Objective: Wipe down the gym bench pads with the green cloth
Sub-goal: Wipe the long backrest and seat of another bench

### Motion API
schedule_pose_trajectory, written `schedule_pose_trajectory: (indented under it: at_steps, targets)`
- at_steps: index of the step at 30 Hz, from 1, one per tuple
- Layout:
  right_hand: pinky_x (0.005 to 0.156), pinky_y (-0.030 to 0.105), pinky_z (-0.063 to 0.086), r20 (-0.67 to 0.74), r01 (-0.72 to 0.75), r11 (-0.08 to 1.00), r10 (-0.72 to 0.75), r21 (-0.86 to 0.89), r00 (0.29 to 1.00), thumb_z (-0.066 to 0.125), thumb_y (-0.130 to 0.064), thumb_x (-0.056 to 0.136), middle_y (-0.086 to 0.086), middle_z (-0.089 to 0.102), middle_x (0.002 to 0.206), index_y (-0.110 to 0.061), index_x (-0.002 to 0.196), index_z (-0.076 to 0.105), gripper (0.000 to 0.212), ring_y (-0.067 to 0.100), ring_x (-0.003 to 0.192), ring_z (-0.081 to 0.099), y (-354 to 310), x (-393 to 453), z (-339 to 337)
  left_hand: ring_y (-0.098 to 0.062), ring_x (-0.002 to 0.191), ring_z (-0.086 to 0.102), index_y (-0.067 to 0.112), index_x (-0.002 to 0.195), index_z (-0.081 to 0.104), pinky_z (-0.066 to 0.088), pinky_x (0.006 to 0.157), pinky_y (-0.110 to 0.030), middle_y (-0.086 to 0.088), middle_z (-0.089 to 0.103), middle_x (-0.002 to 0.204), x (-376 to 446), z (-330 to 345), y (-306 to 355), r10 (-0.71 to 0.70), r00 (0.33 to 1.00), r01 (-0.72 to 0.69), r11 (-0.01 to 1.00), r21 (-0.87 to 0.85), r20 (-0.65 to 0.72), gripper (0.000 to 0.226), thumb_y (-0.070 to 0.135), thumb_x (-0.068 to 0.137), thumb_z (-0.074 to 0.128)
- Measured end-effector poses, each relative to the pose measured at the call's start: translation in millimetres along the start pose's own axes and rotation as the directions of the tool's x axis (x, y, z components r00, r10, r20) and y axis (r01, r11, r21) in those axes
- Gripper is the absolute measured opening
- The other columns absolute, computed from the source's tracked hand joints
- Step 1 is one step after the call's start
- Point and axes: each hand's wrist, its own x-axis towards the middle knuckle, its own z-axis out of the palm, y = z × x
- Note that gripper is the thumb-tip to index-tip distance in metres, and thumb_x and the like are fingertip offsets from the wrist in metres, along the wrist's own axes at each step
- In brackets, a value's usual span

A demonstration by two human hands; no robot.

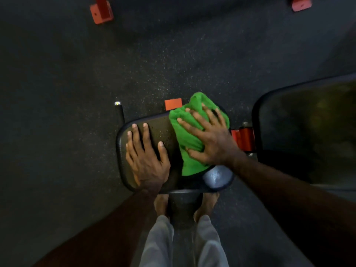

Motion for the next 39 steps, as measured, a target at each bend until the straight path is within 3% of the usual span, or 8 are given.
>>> schedule_pose_trajectory:
  at_steps: [6,13,17,22,25,28,34,39]
  targets:
    - [0.123,0.065,0.01,-0.123,-0.626,0.736,0.668,0.259,0.734,0.051,-0.064,0.08,0.002,0.021,0.171,-0.041,0.163,0.023,0.091,0.041,0.156,0.014,-61.6,17.1,9.6,-0.027,0.158,0.017,0.021,0.163,0.028,0.023,0.121,-0.052,-0.004,0.019,0.171,1.5,2.5,-1.9,-0.002,1.0,0.002,1.0,-0.006,0.02,0.065,0.044,0.103,0.042]
    - [0.115,0.066,0.032,-0.078,-0.174,0.983,0.179,0.066,0.981,0.057,-0.064,0.078,0.01,0.041,0.161,-0.035,0.16,0.036,0.09,0.043,0.146,0.036,17.8,19.5,-0.4,-0.027,0.158,0.018,0.02,0.162,0.029,0.021,0.121,-0.051,-0.006,0.021,0.171,-0.1,1.1,-1.4,0.004,1.0,-0.003,1.0,-0.006,0.012,0.066,0.043,0.102,0.045]
    - [0.118,0.065,0.028,-0.083,-0.681,0.657,0.736,0.323,0.671,0.051,-0.065,0.082,0.012,0.028,0.166,-0.039,0.163,0.024,0.089,0.044,0.149,0.028,-34.4,22.6,7.9,-0.027,0.158,0.016,0.022,0.163,0.026,0.022,0.122,-0.052,-0.005,0.018,0.172,0.6,2.4,-4.1,-0.006,0.999,0.006,1.0,0.012,0.041,0.067,0.045,0.102,0.043]
    - [0.118,0.07,0.019,0.002,-0.014,1.0,0.014,-0.002,1.0,0.053,-0.068,0.081,0.002,0.023,0.171,-0.039,0.162,0.029,0.09,0.044,0.157,0.013,-12.7,-13.4,2.2,-0.027,0.158,0.017,0.02,0.162,0.029,0.023,0.12,-0.053,-0.005,0.021,0.171,1.1,1.3,-2.3,0.002,1.0,-0.002,1.0,-0.007,0.03,0.067,0.044,0.101,0.044]
    - [0.118,0.068,0.024,-0.083,-0.289,0.951,0.298,0.11,0.951,0.055,-0.066,0.078,0.004,0.028,0.169,-0.039,0.162,0.029,0.092,0.043,0.154,0.022,1.5,-0.4,1.8,-0.027,0.158,0.017,0.021,0.162,0.028,0.021,0.121,-0.051,-0.005,0.02,0.171,1.0,0.7,-1.0,-0.012,0.999,0.012,1.0,-0.007,0.036,0.067,0.045,0.101,0.043]
    - [0.122,0.067,0.014,-0.069,-0.685,0.665,0.731,0.298,0.679,0.049,-0.065,0.081,0.006,0.019,0.171,-0.041,0.164,0.016,0.093,0.042,0.156,0.013,-58.1,12.1,9.2,-0.027,0.158,0.017,0.021,0.162,0.029,0.023,0.121,-0.05,-0.005,0.02,0.171,0.9,1.7,-2.6,-0.003,1.0,0.003,1.0,-0.001,0.026,0.067,0.045,0.101,0.04]
    - [0.119,0.069,0.021,-0.008,-0.145,0.989,0.146,0.026,0.989,0.052,-0.067,0.082,0.002,0.023,0.171,-0.039,0.163,0.026,0.09,0.042,0.157,0.014,-11.9,-13.6,4.6,-0.028,0.158,0.018,0.02,0.162,0.029,0.021,0.121,-0.051,-0.006,0.021,0.171,-0.3,1.9,-1.9,-0.006,1.0,0.006,1.0,0.002,0.022,0.066,0.045,0.103,0.041]
    - [0.123,0.064,0.019,-0.044,-0.702,0.624,0.757,0.344,0.652,0.05,-0.063,0.084,0.009,0.018,0.171,-0.041,0.165,0.013,0.091,0.041,0.156,0.015,-51.7,-4.7,9.8,-0.027,0.158,0.017,0.021,0.163,0.028,0.021,0.122,-0.051,-0.006,0.02,0.171,1.4,3.6,-3.4,0.0,1.0,0.001,1.0,-0.002,0.028,0.067,0.046,0.102,0.04]
